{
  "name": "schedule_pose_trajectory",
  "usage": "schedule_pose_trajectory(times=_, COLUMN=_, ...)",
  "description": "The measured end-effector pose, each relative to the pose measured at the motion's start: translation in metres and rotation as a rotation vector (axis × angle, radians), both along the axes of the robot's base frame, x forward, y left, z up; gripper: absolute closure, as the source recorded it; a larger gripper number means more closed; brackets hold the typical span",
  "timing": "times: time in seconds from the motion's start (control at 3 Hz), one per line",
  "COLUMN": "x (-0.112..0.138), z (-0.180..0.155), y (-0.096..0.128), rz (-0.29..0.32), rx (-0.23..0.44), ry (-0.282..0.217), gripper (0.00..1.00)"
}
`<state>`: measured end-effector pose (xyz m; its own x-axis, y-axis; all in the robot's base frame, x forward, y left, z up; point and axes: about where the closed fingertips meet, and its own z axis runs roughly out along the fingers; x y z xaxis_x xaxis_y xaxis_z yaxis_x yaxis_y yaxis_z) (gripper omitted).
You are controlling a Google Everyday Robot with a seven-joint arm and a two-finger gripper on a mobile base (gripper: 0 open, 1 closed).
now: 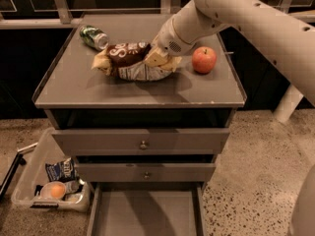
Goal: Place brown chip bag into bottom drawer
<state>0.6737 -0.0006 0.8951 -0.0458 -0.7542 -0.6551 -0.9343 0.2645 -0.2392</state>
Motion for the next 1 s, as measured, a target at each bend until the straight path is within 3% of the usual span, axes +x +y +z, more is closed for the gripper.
schedule_pose_trajectory(times=0.67, x=-0.033, z=0.034, y=-0.026, rz=0.015, rx=0.035, ry=-0.026, gripper=1.0)
schedule_pose_trajectory(times=1.0, x=-0.059, z=0.045, y=-0.049, rz=0.003, rx=0.045, ry=-0.051, gripper=1.0)
